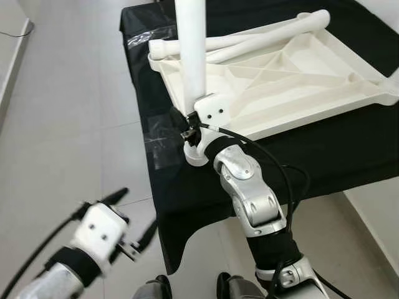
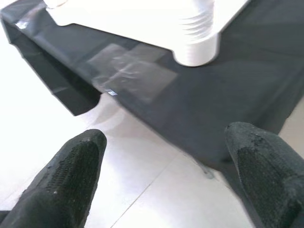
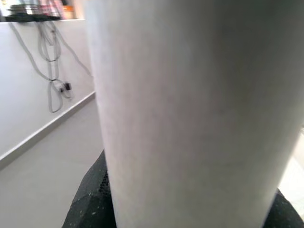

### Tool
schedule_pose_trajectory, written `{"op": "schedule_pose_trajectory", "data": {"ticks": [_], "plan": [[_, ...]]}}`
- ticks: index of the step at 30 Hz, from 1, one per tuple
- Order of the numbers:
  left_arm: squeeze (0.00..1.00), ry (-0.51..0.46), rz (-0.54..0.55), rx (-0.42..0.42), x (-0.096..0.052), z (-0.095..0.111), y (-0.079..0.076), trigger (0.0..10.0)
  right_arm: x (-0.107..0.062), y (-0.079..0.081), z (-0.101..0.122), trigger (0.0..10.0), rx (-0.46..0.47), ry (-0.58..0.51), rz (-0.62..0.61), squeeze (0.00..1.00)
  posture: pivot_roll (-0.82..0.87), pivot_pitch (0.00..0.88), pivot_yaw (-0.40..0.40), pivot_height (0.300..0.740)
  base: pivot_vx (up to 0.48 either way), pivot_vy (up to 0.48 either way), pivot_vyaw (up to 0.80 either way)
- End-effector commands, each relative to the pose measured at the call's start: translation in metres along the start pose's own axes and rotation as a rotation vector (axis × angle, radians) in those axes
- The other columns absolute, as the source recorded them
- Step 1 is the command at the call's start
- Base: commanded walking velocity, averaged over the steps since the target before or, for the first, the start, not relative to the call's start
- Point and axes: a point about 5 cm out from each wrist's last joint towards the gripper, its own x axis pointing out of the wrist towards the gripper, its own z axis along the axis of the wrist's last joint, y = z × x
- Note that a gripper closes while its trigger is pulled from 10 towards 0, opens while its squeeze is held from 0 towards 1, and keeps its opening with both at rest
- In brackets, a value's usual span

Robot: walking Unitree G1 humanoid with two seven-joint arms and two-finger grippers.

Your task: Building children table

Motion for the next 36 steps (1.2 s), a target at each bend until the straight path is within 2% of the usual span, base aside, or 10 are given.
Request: {"op": "schedule_pose_trajectory", "data": {"ticks": [1, 7, 8, 12, 13, 14, 15, 18, 22, 36], "plan": [[0.00, 0.008, 0.048, 0.005, 0.001, 0.001, 0.016, 10.0, -0.023, 0.034, -0.060, 10.0, 0.159, 0.306, -0.032, 0.00, 0.12, 0.264, 0.009, 0.740, 0.000, 0.000, 0.00], [0.00, -0.086, 0.082, 0.019, 0.013, 0.023, 0.037, 10.0, -0.033, 0.045, -0.069, 10.0, 0.138, 0.340, -0.016, 0.00, 0.12, 0.255, 0.014, 0.740, 0.000, 0.000, 0.00], [0.00, -0.199, 0.043, -0.024, 0.032, 0.049, 0.049, 10.0, -0.030, 0.048, -0.071, 10.0, 0.136, 0.335, -0.013, 0.00, 0.11, 0.229, 0.022, 0.740, 0.000, 0.000, 0.00], [0.00, -0.343, -0.061, -0.103, 0.053, 0.084, 0.059, 10.0, -0.026, 0.050, -0.070, 10.0, 0.131, 0.323, -0.011, 0.00, 0.11, 0.219, 0.024, 0.740, 0.000, 0.000, 0.00], [0.17, -0.395, -0.145, -0.136, 0.060, 0.099, 0.060, 10.0, -0.026, 0.051, -0.070, 10.0, 0.128, 0.321, -0.007, 0.00, 0.10, 0.214, 0.025, 0.740, 0.000, 0.000, 0.00], [0.17, -0.427, -0.204, -0.155, 0.064, 0.108, 0.060, 10.0, -0.026, 0.052, -0.070, 10.0, 0.127, 0.321, -0.004, 0.00, 0.10, 0.210, 0.026, 0.740, 0.000, 0.000, 0.00], [1.00, -0.470, -0.330, -0.198, 0.067, 0.121, 0.057, 10.0, -0.026, 0.053, -0.070, 10.0, 0.127, 0.321, -0.003, 0.00, 0.10, 0.207, 0.027, 0.740, 0.000, 0.000, 0.00], [1.00, -0.541, -0.673, -0.258, 0.070, 0.156, 0.052, 10.0, -0.025, 0.057, -0.068, 10.0, 0.126, 0.315, 0.002, 0.00, 0.10, 0.200, 0.037, 0.740, 0.000, 0.000, 0.00], [1.00, -0.531, -0.773, -0.252, 0.074, 0.165, 0.053, 10.0, -0.025, 0.059, -0.067, 10.0, 0.125, 0.311, 0.005, 0.00, 0.10, 0.199, 0.041, 0.740, 0.000, 0.000, 0.00], [1.00, -0.474, -0.574, -0.098, 0.120, 0.195, 0.082, 10.0, -0.023, 0.064, -0.064, 10.0, 0.144, 0.290, 0.023, 0.00, 0.09, 0.202, 0.059, 0.740, 0.000, 0.000, 0.00]]}}
